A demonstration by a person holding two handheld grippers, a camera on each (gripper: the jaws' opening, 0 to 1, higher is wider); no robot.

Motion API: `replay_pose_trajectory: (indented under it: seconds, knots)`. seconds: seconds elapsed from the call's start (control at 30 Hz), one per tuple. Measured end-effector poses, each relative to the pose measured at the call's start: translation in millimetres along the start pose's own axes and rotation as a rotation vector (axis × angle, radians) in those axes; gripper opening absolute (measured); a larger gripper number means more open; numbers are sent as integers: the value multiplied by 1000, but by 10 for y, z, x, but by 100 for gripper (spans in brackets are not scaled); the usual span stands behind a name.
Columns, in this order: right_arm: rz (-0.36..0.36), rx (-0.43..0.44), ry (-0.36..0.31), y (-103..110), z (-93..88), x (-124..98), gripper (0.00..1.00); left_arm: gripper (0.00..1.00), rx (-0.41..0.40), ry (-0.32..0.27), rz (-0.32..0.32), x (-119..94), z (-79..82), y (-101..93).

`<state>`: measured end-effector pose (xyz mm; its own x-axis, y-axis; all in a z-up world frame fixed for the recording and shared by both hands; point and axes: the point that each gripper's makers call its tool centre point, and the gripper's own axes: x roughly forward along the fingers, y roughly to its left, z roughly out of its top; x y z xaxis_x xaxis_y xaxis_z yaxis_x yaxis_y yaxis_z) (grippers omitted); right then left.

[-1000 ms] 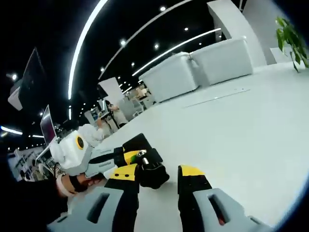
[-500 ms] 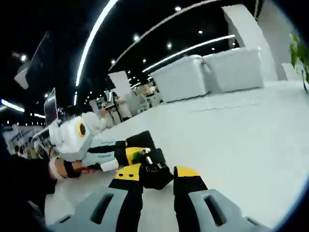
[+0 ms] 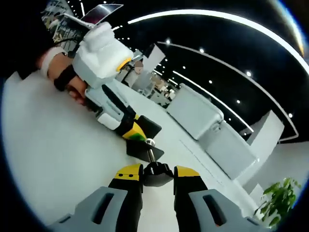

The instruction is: Clamp the fixed fixture on the desktop, loosen the retaining clip, secure it to the edge of the desk, and tighten the retaining clip.

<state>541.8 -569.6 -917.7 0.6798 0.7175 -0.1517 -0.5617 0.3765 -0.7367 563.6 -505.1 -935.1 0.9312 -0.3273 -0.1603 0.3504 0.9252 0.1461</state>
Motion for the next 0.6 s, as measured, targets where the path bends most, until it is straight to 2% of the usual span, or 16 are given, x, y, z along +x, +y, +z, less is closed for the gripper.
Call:
replay_pose_trajectory:
  seconds: [0.07, 0.2, 0.27, 0.37, 0.4, 0.43, 0.5, 0.6]
  knots:
    - [-20, -54, -1, -9, 8, -6, 22, 6, 3, 0, 1, -1, 0, 0]
    - [-8, -31, 7, -16, -10, -1, 23, 6, 5, 0, 3, 4, 0, 7]
    - [33, 64, 22, 9, -28, -23, 24, 6, 6, 1, 4, 5, 0, 10]
    - [94, 437, 8, -16, 6, -25, 31, 6, 6, 1, 5, 9, 0, 14]
    - [105, 515, 11, -25, -7, -23, 34, 6, 6, 1, 5, 9, 0, 15]
    - [127, 673, 23, -46, -31, -20, 38, 6, 6, 1, 5, 10, 0, 15]
    - [155, 841, 48, -55, -89, -9, 42, 6, 6, 1, 5, 10, 0, 15]
    - [174, 1064, 77, 1, -201, -20, 37, 6, 8, 2, 6, 9, 0, 15]
